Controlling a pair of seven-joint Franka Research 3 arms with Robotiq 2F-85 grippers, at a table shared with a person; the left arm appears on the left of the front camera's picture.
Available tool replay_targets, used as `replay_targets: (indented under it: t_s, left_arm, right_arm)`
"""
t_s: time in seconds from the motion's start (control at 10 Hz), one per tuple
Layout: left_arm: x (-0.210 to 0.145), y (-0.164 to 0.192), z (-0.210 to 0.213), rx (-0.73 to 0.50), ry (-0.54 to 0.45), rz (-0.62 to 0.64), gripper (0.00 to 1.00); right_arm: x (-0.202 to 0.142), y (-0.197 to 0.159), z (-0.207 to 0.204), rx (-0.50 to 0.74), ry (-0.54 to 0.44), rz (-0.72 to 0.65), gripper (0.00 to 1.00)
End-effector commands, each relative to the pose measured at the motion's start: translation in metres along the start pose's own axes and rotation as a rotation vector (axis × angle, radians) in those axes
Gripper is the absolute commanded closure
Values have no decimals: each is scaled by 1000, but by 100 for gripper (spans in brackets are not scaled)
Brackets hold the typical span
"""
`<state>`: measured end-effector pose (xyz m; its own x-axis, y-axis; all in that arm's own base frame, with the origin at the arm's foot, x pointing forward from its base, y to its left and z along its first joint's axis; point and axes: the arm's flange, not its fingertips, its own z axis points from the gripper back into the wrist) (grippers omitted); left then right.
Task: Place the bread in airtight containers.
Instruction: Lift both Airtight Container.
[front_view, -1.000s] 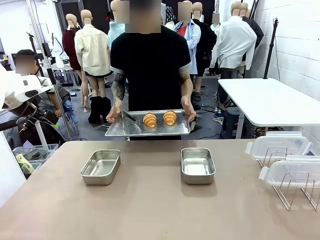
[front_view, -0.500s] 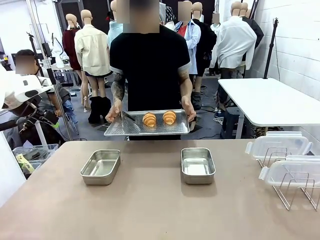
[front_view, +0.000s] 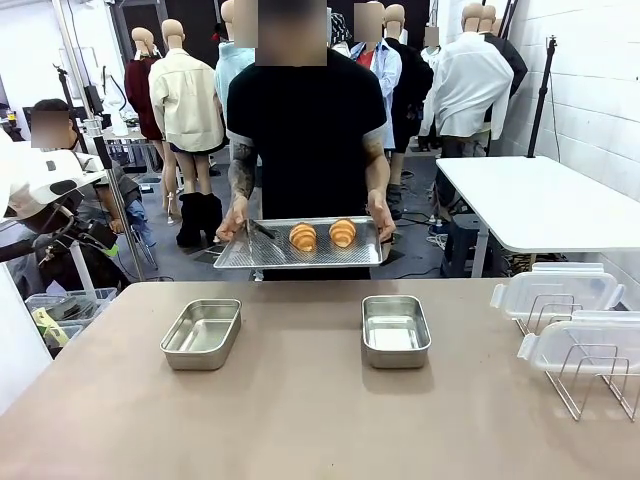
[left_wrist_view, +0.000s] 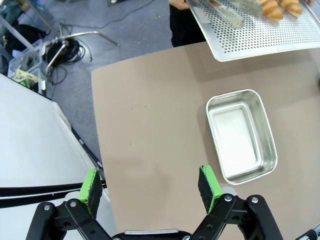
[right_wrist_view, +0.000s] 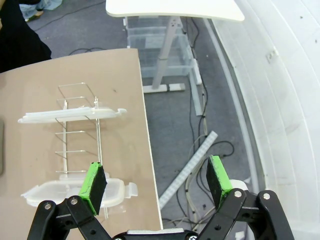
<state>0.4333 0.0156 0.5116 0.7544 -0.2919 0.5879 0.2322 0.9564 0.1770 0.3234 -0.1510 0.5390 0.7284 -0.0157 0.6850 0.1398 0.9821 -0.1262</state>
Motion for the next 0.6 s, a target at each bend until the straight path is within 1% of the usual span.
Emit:
replay_targets:
  t_s: [0.0,0.1,0.2,0.3,0.4,0.5]
  left_arm:
    - [6,-12,1,11,18,6,0]
    - [16,-26,2,-12,7,-2,0]
    - [26,-37,5,-23,-5,-5,0]
    - [35,-51,7,-41,1,-5,0]
    - [43,-63,6,-48,21,-11,0]
    - [47,-74,2,-34,50,7,0]
  right_arm:
    - [0,0,0,0,0,0,0]
    - [17,10,12,-7,-2,24,0]
    - [37,28,29,-12,-14,49,0]
    - [67,54,47,22,-35,96,0]
    - [94,84,57,58,-31,162,0]
    - [121,121,58,119,13,259,0]
